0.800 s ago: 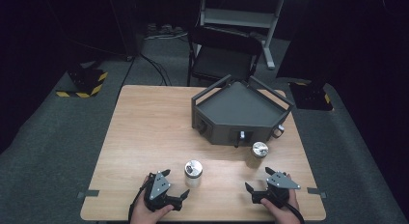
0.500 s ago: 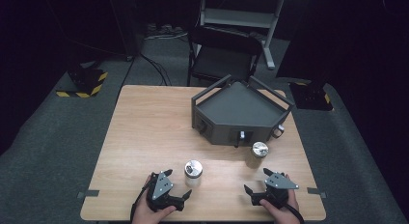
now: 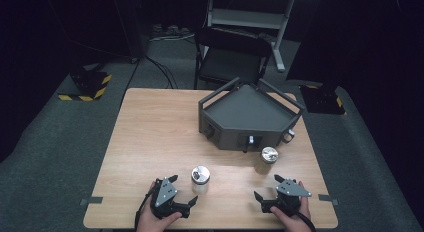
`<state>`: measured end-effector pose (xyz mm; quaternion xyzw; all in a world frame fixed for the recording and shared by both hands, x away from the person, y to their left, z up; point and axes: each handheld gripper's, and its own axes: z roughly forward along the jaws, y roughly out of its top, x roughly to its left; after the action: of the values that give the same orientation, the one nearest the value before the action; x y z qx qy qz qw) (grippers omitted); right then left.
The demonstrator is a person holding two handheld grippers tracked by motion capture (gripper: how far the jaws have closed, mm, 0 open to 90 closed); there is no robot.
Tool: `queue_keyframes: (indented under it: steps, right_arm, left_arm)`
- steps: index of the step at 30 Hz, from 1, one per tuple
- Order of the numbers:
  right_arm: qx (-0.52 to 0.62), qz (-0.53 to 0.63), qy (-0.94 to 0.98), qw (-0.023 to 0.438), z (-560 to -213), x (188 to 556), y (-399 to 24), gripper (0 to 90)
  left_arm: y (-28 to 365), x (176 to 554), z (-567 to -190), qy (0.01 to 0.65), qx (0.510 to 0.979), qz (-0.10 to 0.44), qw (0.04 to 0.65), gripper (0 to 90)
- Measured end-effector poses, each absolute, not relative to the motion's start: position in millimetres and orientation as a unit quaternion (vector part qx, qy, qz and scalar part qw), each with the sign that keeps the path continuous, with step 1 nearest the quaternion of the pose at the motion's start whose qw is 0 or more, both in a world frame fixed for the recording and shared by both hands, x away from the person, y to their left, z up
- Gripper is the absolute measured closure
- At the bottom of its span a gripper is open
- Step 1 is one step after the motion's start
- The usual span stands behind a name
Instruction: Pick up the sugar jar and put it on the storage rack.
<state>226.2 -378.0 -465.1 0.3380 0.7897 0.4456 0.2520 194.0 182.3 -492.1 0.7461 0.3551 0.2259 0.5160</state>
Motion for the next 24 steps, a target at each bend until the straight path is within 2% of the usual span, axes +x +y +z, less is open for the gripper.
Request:
queue_keyframes:
  steps: [16, 17, 19, 21, 22, 24]
  right_arm:
    - [0.339, 0.452, 0.788, 0.243, -465.4, 228.5, -381.7, 0.5]
    - [0.34, 0.453, 0.788, 0.242, -465.4, 228.6, -381.9, 0.5]
    - [0.34, 0.453, 0.788, 0.242, -465.5, 228.6, -382.2, 0.5]
    - [0.34, 0.454, 0.787, 0.242, -465.5, 228.7, -382.5, 0.5]
    - [0.341, 0.454, 0.787, 0.242, -465.8, 228.7, -382.7, 0.5]
    - [0.341, 0.455, 0.786, 0.242, -465.9, 228.5, -382.8, 0.5]
  left_arm:
    - [185.7, 185.2, -489.1, 0.354, 0.725, 0.244, 0.538, 0.5]
    - [178.2, 179.9, -500.5, 0.382, 0.681, 0.231, 0.58, 0.5]
    - [178.2, 179.4, -500.9, 0.38, 0.679, 0.234, 0.583, 0.5]
    - [181.0, 178.9, -495.9, 0.371, 0.689, 0.239, 0.575, 0.5]
    - [186.3, 180.8, -487.1, 0.348, 0.716, 0.252, 0.551, 0.5]
    - [185.6, 180.4, -486.3, 0.346, 0.715, 0.253, 0.553, 0.5]
